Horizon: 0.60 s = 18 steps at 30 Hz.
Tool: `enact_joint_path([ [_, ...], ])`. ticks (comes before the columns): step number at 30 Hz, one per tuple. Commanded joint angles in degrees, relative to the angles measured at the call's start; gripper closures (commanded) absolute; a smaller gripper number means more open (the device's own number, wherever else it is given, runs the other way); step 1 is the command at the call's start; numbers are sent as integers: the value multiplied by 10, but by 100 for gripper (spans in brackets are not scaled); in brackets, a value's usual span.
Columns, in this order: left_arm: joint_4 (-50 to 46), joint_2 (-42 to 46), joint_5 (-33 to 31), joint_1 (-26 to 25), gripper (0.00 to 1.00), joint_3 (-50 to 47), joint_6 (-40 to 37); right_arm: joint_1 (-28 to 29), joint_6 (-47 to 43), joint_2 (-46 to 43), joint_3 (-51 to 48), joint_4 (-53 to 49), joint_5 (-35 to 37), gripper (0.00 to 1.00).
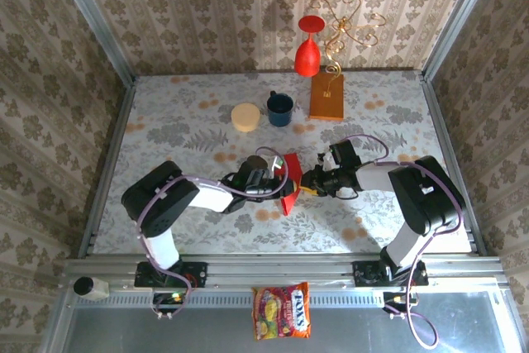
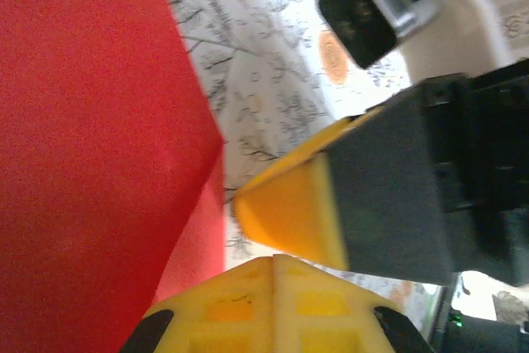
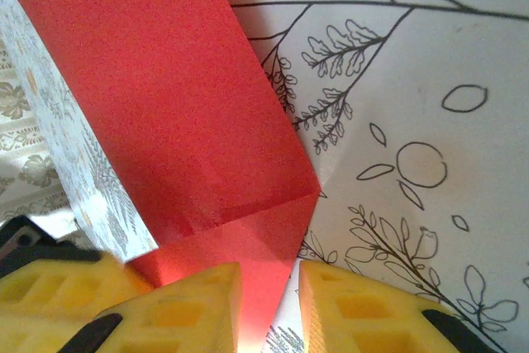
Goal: Fold a paper plane with a square sheet of paper (pick it up from the middle)
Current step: Fold the wing for the fifth time at the center of the table.
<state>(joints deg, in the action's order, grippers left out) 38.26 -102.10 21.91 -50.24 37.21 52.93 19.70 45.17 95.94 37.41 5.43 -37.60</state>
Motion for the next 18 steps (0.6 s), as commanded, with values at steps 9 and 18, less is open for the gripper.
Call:
enact_joint_path([
  [9, 70, -53, 10, 37, 100, -26, -1, 4, -57, -25, 39, -68, 29, 58],
  [18, 92, -59, 30, 45, 100, -42, -6, 4, -46, 17, 61, -22, -2, 59],
])
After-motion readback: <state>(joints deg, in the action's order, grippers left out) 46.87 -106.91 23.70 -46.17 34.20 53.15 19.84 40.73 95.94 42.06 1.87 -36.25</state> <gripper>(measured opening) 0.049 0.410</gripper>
